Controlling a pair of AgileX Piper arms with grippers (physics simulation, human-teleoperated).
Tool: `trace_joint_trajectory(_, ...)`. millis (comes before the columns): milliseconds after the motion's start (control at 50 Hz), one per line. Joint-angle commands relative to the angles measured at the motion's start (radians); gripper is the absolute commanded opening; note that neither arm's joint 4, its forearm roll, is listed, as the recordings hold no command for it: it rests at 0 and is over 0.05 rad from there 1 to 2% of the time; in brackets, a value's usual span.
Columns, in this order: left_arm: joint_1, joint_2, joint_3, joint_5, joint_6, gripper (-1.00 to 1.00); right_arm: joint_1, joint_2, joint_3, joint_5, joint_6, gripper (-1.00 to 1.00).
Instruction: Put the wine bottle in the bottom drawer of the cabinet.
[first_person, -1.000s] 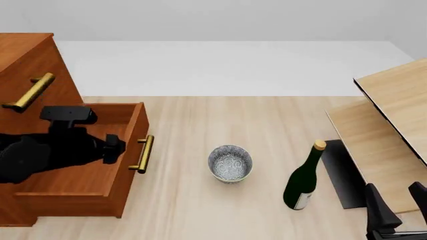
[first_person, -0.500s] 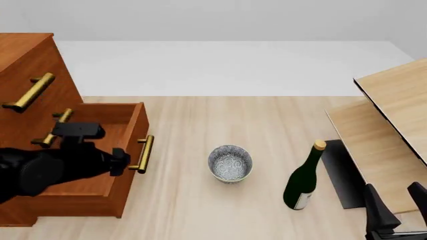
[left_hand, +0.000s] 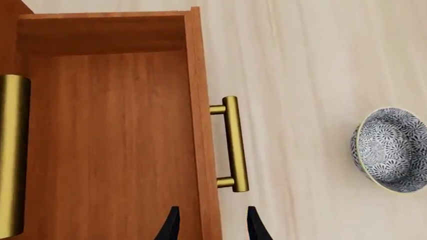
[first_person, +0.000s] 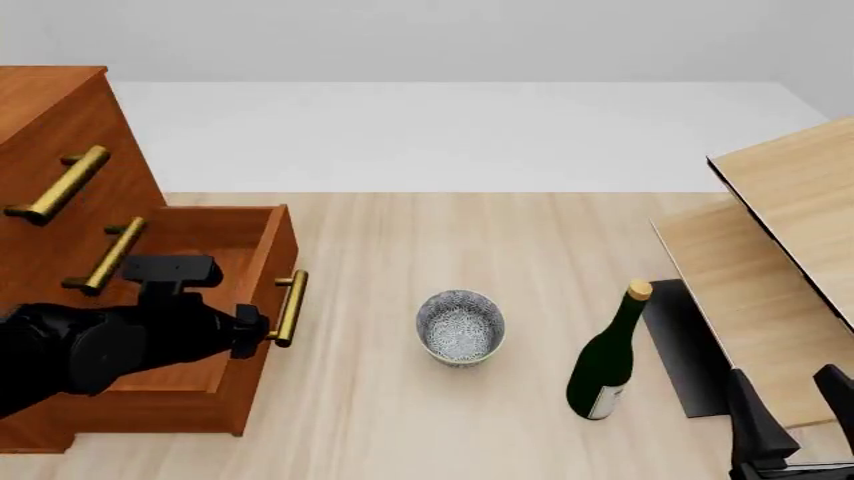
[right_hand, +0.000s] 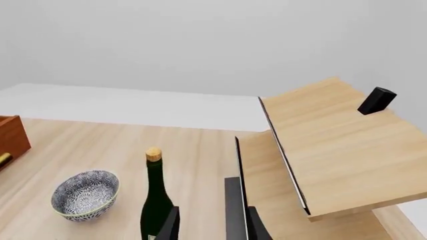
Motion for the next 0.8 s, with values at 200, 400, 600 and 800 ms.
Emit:
trace_joint_trajectory(200,-0.029,0.058,0.015,-0.059,-0.010,1.00,0.001,-0.001,0.000,0.003,-0.005,1.00)
trace_joint_trajectory(400,-0.038,0.078,0.027,-0.091,-0.036,1.00,0.000,0.001,0.000,0.003,-0.005,1.00)
trace_joint_trajectory(600,-0.060,0.073,0.029,-0.090,-0.046,1.00,0.001,0.001,0.000,0.003,-0.010,1.00)
trace_joint_trajectory(800,-0.110,0.067,0.026,-0.083,-0.058,1.00,0.003,-0.001,0.000,0.006,-0.013,1.00)
